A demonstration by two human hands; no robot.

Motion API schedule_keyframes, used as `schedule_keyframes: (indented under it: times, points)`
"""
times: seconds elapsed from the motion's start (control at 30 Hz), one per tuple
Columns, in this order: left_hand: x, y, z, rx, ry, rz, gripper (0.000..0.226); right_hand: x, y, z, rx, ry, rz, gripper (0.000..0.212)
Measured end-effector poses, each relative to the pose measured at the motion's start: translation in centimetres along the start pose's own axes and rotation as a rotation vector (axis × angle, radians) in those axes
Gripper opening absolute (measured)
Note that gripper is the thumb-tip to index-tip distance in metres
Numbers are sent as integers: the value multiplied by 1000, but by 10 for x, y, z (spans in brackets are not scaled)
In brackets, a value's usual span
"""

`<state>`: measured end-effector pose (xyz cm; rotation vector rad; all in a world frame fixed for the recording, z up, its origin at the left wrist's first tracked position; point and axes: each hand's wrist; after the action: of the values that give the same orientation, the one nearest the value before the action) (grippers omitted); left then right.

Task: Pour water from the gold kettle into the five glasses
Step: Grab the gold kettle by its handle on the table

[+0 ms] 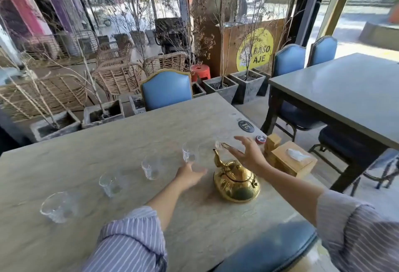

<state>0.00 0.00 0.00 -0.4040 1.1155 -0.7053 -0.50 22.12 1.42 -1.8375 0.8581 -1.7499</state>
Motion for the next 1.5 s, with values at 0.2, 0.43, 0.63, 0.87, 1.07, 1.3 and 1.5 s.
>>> schedule_keyframes:
  times: [0.2,0.43,0.63,0.87,1.07,1.3,1.5]
  points:
    - [-7,72,-21,-3,-154,242,102,-31,-3,0,109,120,-201,54]
    - [-28,124,-12,-60,-406,955,119,-60,0,-7,383,72,-433,75]
    - [-37,149,-8,-168,-442,1119,133,-71,-4,0,468,97,-575,64]
    - [-51,148,-18,-266,-519,1098,114,-70,2,-3,401,97,-609,59]
    - [-61,143,-22,-270,-538,1096,115,-85,5,-11,329,-10,-572,53]
    - [-77,135,-38,-184,-490,1026,139,-77,-6,-36,302,-67,-538,58]
    - [-98,123,-64,-178,-411,986,123,-66,-19,-71,289,-9,-592,58]
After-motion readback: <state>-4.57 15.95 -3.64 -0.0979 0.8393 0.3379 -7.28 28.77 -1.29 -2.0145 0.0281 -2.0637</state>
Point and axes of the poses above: each hand's wrist, its own z-axis away from the middle knuckle, its own y-axis out of the palm, x = y × z, and after that the axes turned 2 degrees about -x, right-handed
